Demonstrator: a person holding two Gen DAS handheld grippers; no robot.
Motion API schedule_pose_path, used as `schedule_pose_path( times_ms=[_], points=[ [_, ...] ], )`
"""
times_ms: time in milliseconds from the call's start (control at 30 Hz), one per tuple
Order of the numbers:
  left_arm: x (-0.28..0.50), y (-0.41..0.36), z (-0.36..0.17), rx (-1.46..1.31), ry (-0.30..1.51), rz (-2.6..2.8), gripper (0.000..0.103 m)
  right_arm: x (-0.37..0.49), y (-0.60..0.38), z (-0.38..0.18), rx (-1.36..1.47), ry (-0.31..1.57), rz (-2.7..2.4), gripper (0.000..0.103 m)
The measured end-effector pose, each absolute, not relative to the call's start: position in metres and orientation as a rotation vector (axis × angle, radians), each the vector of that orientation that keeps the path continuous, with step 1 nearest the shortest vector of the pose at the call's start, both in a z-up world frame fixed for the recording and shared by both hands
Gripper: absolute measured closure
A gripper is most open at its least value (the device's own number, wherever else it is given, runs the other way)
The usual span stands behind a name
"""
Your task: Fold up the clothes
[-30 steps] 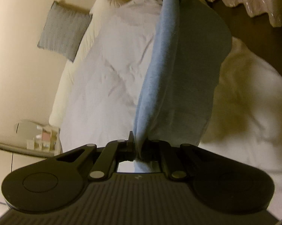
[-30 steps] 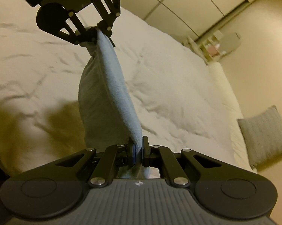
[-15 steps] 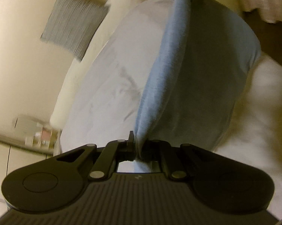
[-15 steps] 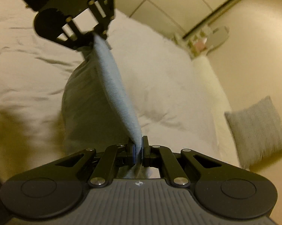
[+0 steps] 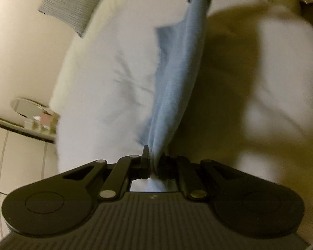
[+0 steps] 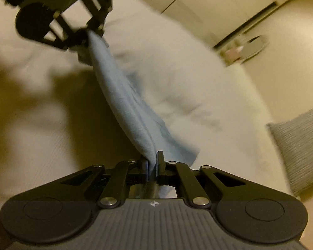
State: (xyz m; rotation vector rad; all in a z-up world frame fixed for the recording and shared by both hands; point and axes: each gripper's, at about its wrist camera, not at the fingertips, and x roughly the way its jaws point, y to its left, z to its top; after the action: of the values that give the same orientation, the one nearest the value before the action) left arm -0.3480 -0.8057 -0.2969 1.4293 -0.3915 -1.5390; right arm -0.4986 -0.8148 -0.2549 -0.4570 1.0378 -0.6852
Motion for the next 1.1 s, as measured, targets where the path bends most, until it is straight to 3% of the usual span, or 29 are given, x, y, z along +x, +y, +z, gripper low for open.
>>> schedule_pose_path(
  times_ms=[133,333,667,833,933,1000,1100],
  points=[
    [-0.35,-0.779,-0.339,1.375,-0.451,-1.514,0.096,-0.503,-0.797,-0.296,-0.502,1.031,-0.727,0.098],
    [-0.342,-0.756,-0.358,1.312,-0.592,-1.46,0.094,-0.504,-0.779,-0.329,-0.6,0.998,-0.812,0.093],
    [-0.338,-0.751,-0.366,1.232,-0.641,-1.446,0.099,-0.497,-0.768,-0.34,-0.633,0.957,-0.868,0.102],
    [-0.338,-0.745,-0.369,1.281,-0.675,-1.418,0.093,-0.495,-0.764,-0.343,-0.671,0.946,-0.885,0.102],
    [-0.34,-0.745,-0.377,1.306,-0.706,-1.393,0.094,-0.494,-0.762,-0.35,-0.703,0.984,-0.875,0.089],
    [-0.341,-0.745,-0.382,1.326,-0.718,-1.374,0.094,-0.495,-0.763,-0.353,-0.702,0.996,-0.87,0.09],
    [-0.343,-0.748,-0.379,1.35,-0.7,-1.363,0.097,-0.5,-0.764,-0.352,-0.679,1.001,-0.867,0.103]
  ],
)
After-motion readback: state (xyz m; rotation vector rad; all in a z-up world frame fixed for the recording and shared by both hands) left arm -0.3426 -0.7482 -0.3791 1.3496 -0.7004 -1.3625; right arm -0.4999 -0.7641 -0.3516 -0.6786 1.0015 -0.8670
